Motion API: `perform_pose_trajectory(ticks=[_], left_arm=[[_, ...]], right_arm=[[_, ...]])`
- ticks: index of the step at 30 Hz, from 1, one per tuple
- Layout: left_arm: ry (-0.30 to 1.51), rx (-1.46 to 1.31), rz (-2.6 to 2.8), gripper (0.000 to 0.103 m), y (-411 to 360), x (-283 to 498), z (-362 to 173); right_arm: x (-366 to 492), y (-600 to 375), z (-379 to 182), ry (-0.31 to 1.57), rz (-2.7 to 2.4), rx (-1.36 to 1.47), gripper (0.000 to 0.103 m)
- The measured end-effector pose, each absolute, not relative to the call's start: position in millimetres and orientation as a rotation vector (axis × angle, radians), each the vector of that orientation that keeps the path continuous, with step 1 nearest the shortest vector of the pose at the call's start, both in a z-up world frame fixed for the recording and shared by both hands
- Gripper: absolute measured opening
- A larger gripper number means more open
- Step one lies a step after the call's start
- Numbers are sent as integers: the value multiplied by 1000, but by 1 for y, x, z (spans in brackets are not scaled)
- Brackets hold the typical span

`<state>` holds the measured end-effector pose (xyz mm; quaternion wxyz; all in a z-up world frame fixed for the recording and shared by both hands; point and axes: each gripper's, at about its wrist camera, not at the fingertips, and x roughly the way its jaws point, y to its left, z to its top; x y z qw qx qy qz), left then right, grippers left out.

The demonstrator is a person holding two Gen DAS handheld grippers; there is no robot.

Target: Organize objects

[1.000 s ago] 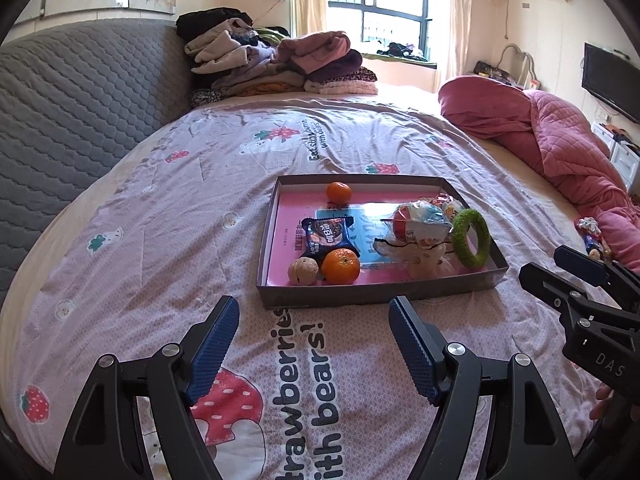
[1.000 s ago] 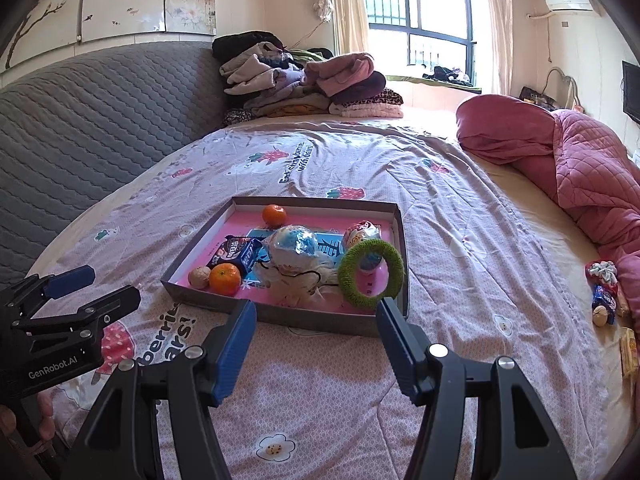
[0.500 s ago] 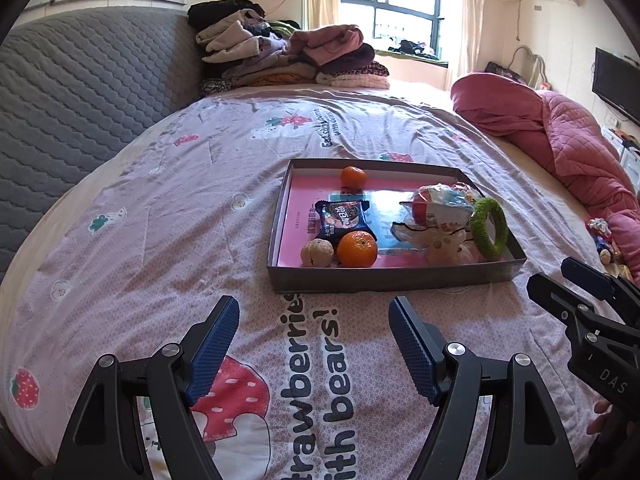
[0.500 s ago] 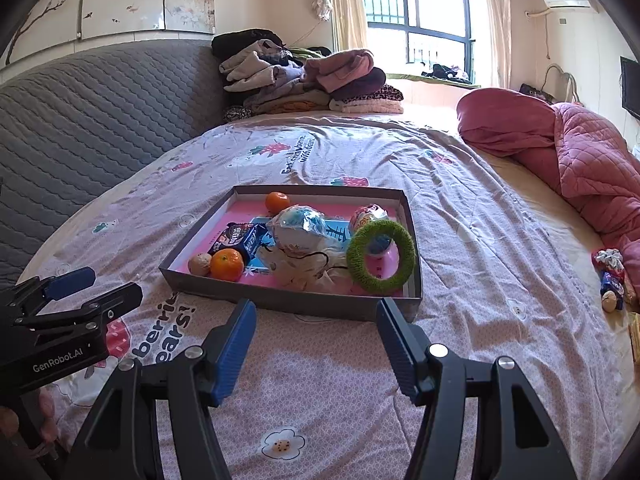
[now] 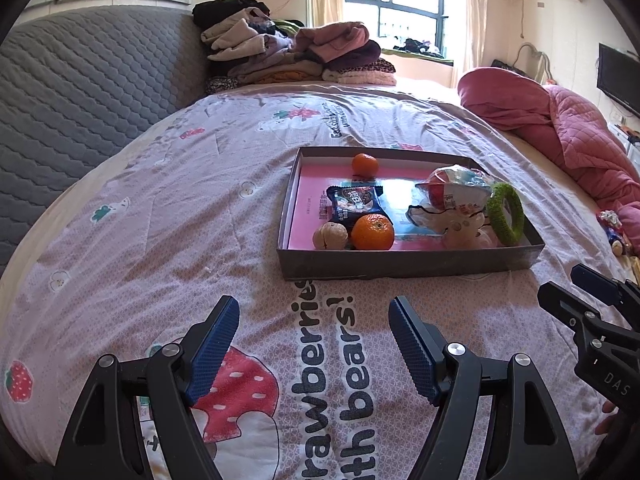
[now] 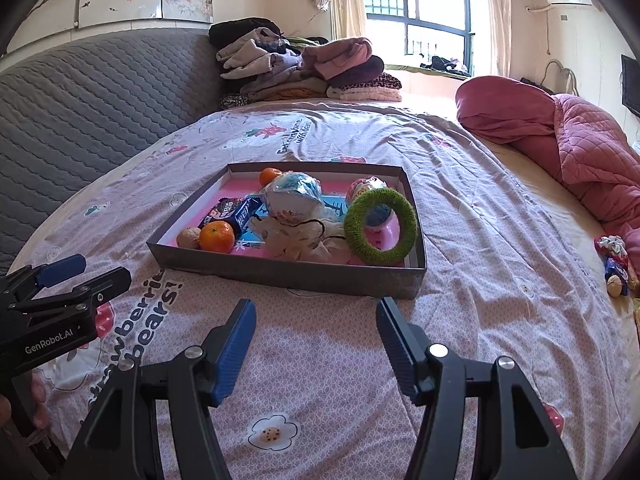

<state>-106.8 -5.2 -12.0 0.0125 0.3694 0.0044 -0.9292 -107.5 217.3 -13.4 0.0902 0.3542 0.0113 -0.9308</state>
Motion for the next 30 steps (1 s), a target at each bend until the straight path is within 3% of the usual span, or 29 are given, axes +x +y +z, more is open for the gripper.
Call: perform_pose_trajectory(ticks=[30], left_arm=[[21, 1172, -2909, 78, -3, -110, -38]], right_arm=[[-110, 230, -42, 21, -2791, 1124, 62]])
